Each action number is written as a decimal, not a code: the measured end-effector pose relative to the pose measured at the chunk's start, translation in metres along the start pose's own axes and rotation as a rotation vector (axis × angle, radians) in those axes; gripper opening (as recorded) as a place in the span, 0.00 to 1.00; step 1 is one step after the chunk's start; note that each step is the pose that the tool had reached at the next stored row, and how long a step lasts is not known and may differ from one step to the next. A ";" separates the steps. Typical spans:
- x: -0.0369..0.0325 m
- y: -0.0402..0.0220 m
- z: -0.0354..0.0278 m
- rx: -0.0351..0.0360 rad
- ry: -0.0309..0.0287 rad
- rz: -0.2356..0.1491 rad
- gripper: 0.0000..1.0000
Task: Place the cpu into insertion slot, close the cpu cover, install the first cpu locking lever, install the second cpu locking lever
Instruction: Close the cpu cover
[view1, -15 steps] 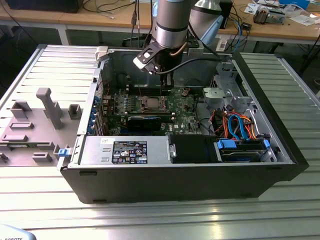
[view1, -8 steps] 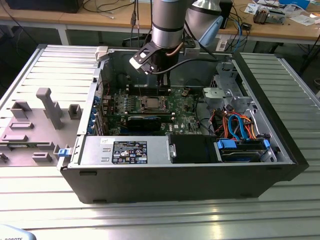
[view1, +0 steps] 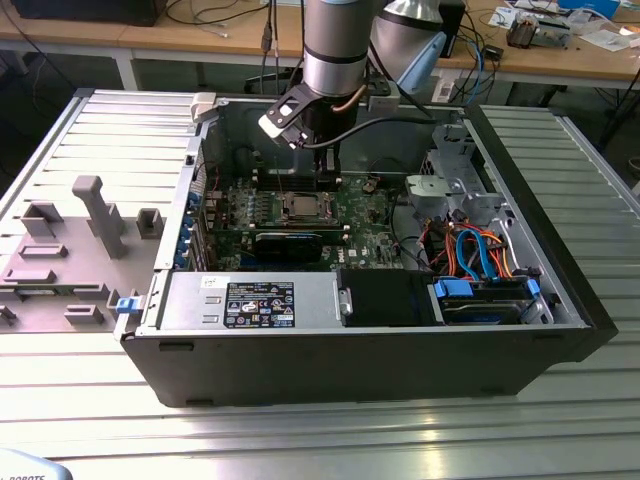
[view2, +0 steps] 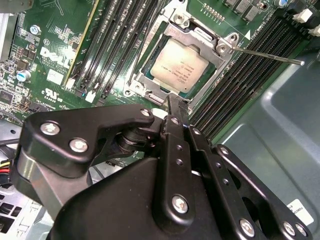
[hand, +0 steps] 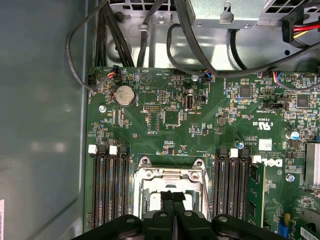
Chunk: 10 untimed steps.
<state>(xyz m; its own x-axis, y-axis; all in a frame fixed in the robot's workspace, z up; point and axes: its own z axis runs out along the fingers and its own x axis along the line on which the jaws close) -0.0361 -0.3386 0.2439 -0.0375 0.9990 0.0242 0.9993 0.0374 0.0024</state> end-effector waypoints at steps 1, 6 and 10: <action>0.0000 0.0000 0.0000 0.0000 0.0000 0.000 0.11; 0.0001 -0.0019 0.0001 -0.0001 0.0001 0.000 0.11; 0.0002 -0.0064 0.0004 -0.0001 0.0008 0.000 0.11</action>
<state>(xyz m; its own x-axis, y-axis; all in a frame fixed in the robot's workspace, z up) -0.0425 -0.3386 0.2435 -0.0375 0.9990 0.0250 0.9993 0.0374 0.0025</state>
